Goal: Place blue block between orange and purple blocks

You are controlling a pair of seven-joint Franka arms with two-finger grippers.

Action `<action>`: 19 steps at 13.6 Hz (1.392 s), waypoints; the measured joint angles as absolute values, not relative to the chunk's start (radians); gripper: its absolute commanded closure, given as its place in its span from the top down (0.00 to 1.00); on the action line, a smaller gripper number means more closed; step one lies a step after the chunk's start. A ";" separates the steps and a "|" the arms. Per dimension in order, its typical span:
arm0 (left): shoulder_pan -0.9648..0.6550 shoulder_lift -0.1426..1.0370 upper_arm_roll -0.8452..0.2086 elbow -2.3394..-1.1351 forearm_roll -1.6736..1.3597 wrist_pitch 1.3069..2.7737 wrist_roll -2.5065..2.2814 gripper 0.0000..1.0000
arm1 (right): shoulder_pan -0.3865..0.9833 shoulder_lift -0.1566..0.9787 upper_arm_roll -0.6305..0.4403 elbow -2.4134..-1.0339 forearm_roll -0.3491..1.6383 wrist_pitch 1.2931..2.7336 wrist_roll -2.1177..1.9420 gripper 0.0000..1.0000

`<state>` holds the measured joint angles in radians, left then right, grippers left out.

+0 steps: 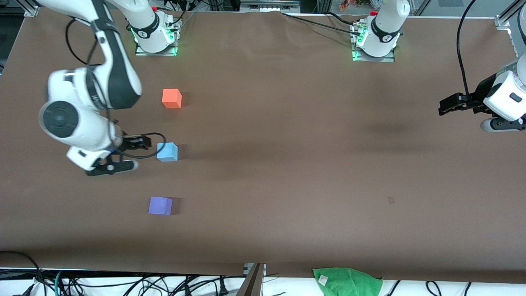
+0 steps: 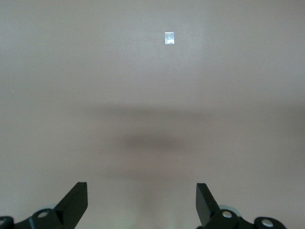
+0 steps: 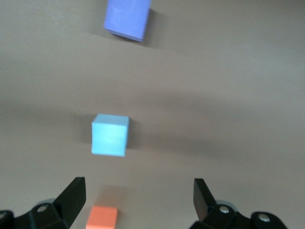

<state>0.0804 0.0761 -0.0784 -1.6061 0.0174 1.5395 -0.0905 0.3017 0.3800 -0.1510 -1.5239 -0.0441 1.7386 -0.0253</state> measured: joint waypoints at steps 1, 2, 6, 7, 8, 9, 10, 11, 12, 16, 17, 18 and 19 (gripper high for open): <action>0.080 0.076 -0.078 -1.606 0.017 1.539 -0.091 1.00 | 0.300 0.378 -0.166 -1.472 -0.044 1.676 -0.041 1.00; 0.080 0.076 -0.079 -1.606 0.017 1.539 -0.091 1.00 | 0.299 0.376 -0.178 -1.421 -0.044 1.621 -0.049 1.00; 0.080 0.071 -0.079 -1.606 0.017 1.539 -0.091 1.00 | 0.283 0.361 -0.185 -1.267 -0.044 1.477 -0.054 1.00; 0.080 0.069 -0.079 -1.606 0.017 1.538 -0.091 1.00 | 0.280 0.354 -0.185 -1.255 -0.044 1.457 -0.055 1.00; 0.080 0.068 -0.080 -1.606 0.017 1.536 -0.091 1.00 | 0.279 0.345 -0.185 -1.251 -0.044 1.438 -0.055 1.00; 0.080 0.068 -0.081 -1.606 0.017 1.534 -0.091 1.00 | 0.277 0.336 -0.185 -1.249 -0.044 1.422 -0.055 1.00; 0.080 0.067 -0.082 -1.606 0.017 1.532 -0.091 1.00 | 0.274 0.328 -0.185 -1.249 -0.044 1.412 -0.055 1.00; 0.080 0.066 -0.082 -1.606 0.017 1.531 -0.091 1.00 | 0.267 0.321 -0.183 -1.249 -0.044 1.402 -0.055 1.00; 0.080 0.066 -0.082 -1.606 0.017 1.531 -0.091 1.00 | 0.256 0.314 -0.175 -1.251 -0.044 1.393 -0.055 1.00; 0.080 0.065 -0.082 -1.611 0.017 1.522 -0.091 1.00 | 0.086 0.214 0.020 -1.385 -0.044 1.408 -0.055 1.00; 0.080 0.065 -0.082 -1.614 0.017 1.521 -0.091 1.00 | 0.048 0.178 0.060 -1.435 -0.044 1.424 -0.055 1.00; 0.080 0.065 -0.082 -1.616 0.017 1.521 -0.091 1.00 | 0.029 0.146 0.078 -1.472 -0.044 1.436 -0.054 1.00; 0.080 0.064 -0.082 -1.616 0.017 1.521 -0.091 1.00 | 0.016 0.118 0.083 -1.494 -0.044 1.451 -0.052 1.00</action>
